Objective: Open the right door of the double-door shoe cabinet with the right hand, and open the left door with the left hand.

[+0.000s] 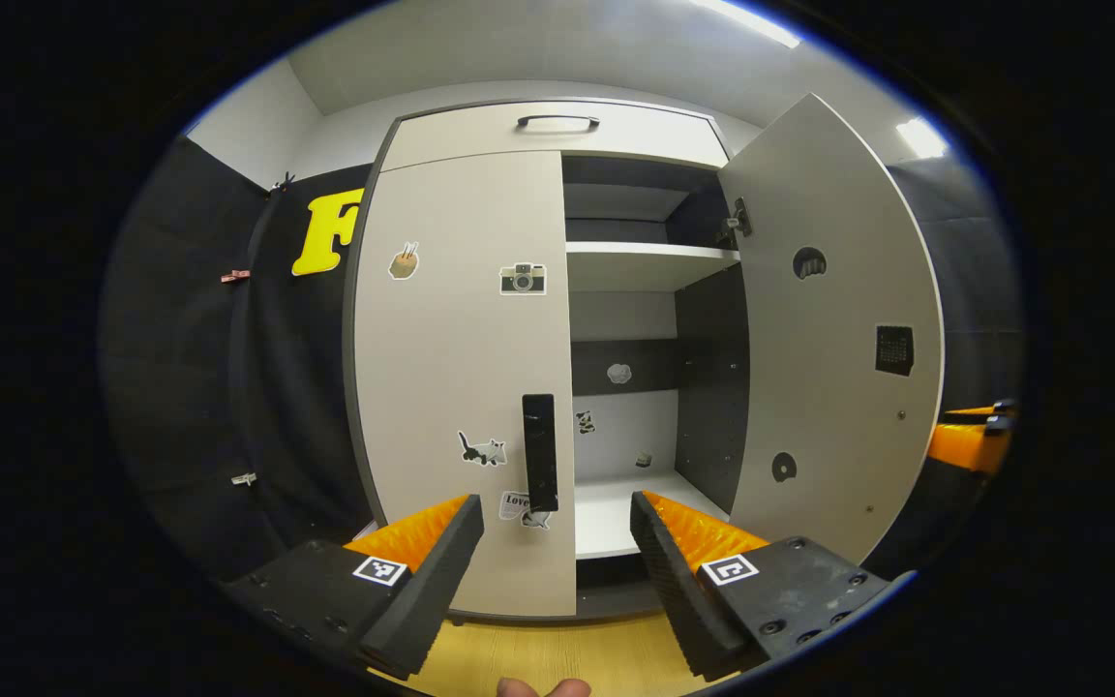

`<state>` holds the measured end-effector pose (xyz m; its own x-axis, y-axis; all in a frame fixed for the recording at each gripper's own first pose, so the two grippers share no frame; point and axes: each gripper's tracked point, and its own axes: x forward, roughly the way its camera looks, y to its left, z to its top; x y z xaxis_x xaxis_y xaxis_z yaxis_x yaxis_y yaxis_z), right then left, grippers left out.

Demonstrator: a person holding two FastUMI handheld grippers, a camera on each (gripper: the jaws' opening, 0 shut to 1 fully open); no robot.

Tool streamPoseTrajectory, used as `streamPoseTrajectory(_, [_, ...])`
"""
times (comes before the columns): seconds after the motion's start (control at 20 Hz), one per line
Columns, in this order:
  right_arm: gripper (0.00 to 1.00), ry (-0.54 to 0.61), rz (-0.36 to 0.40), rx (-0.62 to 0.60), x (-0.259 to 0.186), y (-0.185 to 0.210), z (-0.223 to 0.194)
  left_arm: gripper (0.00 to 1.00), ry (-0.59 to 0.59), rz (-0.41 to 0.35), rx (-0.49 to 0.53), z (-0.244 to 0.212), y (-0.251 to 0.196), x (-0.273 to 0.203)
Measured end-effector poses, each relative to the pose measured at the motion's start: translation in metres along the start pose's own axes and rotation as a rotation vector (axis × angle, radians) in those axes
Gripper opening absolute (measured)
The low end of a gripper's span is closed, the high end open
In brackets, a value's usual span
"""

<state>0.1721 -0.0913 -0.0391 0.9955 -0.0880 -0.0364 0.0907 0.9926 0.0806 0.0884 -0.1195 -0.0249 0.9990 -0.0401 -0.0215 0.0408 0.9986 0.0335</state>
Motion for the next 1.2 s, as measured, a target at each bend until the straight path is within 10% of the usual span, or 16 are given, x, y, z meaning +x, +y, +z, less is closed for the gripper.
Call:
streamPoseTrajectory(0.15, [0.87,0.001,0.045,0.047,-0.005,0.016,0.003,0.95,0.015,0.009,0.015,-0.004,0.002,0.023])
streamPoseTrajectory(0.6, [0.97,0.013,0.078,0.039,-0.017,0.039,0.004,0.86,0.008,0.039,0.034,-0.013,0.014,0.098])
streamPoseTrajectory(1.2, [0.97,-0.014,0.068,0.019,-0.012,0.036,0.009,0.36,0.036,0.054,0.006,-0.029,0.021,0.164])
